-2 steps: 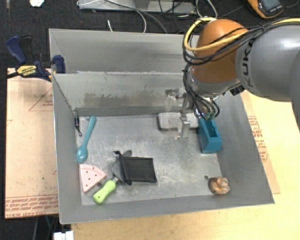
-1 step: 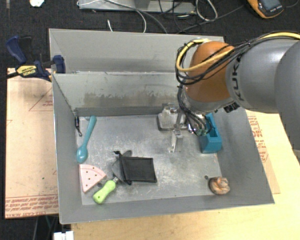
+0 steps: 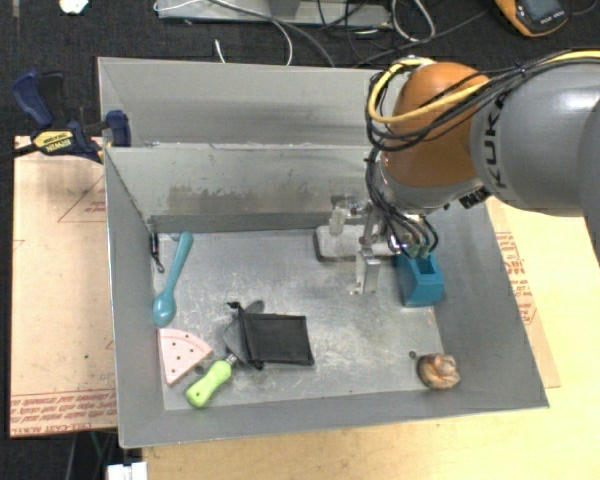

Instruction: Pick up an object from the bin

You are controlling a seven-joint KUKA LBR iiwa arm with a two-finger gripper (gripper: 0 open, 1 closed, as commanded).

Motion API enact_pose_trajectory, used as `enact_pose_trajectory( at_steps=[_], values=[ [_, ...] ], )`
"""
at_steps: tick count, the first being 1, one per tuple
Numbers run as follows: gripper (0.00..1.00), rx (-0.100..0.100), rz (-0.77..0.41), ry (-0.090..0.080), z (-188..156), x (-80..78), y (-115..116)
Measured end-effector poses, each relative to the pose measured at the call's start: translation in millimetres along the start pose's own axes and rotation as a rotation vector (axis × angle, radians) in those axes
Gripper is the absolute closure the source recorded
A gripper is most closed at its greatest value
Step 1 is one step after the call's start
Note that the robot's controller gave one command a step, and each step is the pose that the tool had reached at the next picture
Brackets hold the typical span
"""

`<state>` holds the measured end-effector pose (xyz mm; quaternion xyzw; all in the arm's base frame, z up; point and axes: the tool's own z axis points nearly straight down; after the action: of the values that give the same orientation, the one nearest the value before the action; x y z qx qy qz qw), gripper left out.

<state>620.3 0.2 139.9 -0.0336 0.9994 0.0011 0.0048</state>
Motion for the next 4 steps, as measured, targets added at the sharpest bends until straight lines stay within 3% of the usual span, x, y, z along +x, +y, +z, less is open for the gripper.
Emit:
enact_pose_trajectory(
  at_steps=[1, 2, 3, 4],
  values=[
    [0.0, 0.001, -0.07, 0.003, -2.4, 44.4, 32.9],
    [0.0, 0.002, -0.176, -0.004, -21.4, 17.1, 47.8],
    [0.0, -0.001, -0.124, 0.0, 23.4, 58.2, 72.4],
    [0.0, -0.001, -0.098, 0.0, 43.3, 87.2, 83.9]
  ],
)
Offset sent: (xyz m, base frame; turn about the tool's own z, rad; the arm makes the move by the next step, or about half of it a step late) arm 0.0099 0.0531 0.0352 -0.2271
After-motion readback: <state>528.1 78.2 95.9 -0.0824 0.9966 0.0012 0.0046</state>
